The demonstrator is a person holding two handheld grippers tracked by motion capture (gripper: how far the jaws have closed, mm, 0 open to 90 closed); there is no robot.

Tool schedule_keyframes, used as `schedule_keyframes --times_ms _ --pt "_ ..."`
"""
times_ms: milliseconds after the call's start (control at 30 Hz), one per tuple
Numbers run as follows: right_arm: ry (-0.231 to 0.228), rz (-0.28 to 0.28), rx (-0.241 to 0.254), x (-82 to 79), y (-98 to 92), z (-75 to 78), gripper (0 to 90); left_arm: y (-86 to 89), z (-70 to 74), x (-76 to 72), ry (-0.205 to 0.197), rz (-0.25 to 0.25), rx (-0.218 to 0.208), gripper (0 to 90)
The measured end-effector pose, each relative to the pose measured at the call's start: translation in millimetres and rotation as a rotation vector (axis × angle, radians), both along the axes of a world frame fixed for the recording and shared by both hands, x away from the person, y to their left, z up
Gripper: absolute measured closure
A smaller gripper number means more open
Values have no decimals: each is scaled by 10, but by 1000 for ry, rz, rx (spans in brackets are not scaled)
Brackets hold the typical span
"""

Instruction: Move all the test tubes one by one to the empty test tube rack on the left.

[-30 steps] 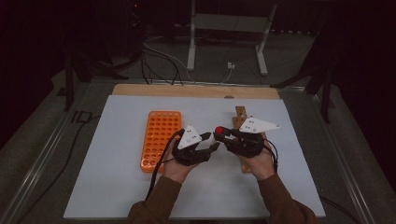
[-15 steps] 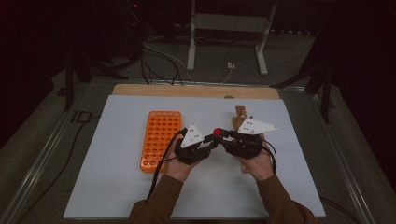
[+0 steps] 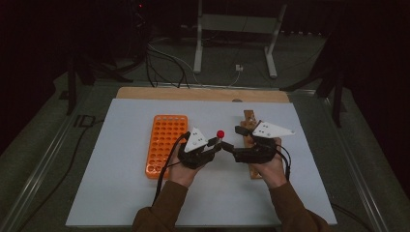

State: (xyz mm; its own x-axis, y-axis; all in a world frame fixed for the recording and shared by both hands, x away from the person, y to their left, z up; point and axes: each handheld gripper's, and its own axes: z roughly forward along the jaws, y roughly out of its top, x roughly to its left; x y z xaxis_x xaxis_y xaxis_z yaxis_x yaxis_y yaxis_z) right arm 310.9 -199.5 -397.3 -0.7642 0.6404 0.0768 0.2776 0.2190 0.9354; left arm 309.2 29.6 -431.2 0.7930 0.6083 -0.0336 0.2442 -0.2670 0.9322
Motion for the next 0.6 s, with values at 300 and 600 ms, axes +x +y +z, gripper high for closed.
schedule_keyframes --times_ms 300,600 --pt "9 -40 17 7 -86 -37 17 109 0 6 5 28 -12 746" --pt "13 -76 25 -17 -238 -90 2 271 -10 -2 6 58 -29 745"
